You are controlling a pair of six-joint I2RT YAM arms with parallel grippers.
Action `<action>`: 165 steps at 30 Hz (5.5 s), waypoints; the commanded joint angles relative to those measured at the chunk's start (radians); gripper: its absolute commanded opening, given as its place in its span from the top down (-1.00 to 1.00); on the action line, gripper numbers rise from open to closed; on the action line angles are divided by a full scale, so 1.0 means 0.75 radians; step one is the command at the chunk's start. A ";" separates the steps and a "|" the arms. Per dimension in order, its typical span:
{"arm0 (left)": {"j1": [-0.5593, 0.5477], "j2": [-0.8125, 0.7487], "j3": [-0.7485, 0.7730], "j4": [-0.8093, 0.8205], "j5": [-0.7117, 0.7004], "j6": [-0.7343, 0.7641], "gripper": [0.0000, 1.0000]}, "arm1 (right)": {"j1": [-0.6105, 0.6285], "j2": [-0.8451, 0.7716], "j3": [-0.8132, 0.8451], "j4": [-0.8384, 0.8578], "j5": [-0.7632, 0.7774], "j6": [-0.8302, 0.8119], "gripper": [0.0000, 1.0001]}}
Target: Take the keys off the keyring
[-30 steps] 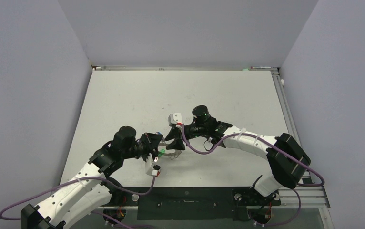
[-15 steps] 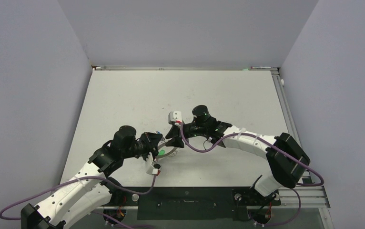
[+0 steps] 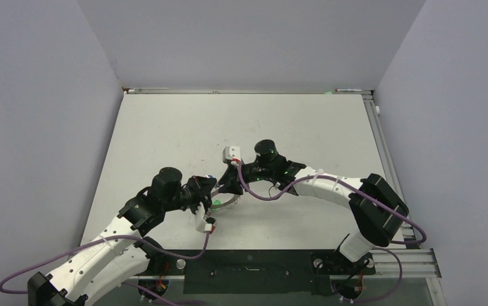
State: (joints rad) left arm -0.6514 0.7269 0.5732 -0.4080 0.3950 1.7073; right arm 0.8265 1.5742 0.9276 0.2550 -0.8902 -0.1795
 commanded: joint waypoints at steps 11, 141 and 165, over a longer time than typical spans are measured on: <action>0.025 -0.004 0.067 0.051 -0.026 -0.126 1.00 | -0.006 0.019 0.038 0.106 -0.026 0.014 0.89; 0.041 0.395 0.207 -0.045 0.274 -0.597 1.00 | -0.080 -0.055 -0.066 -0.009 -0.075 -0.290 0.15; 0.074 0.393 0.218 -0.009 0.287 -0.655 1.00 | -0.079 -0.006 -0.171 0.148 -0.093 -0.176 0.19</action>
State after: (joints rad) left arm -0.6052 1.0256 0.6861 -0.4580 0.5629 1.2301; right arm 0.7658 1.5608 0.8108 0.3382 -0.9241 -0.2722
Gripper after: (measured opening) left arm 0.020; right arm 0.403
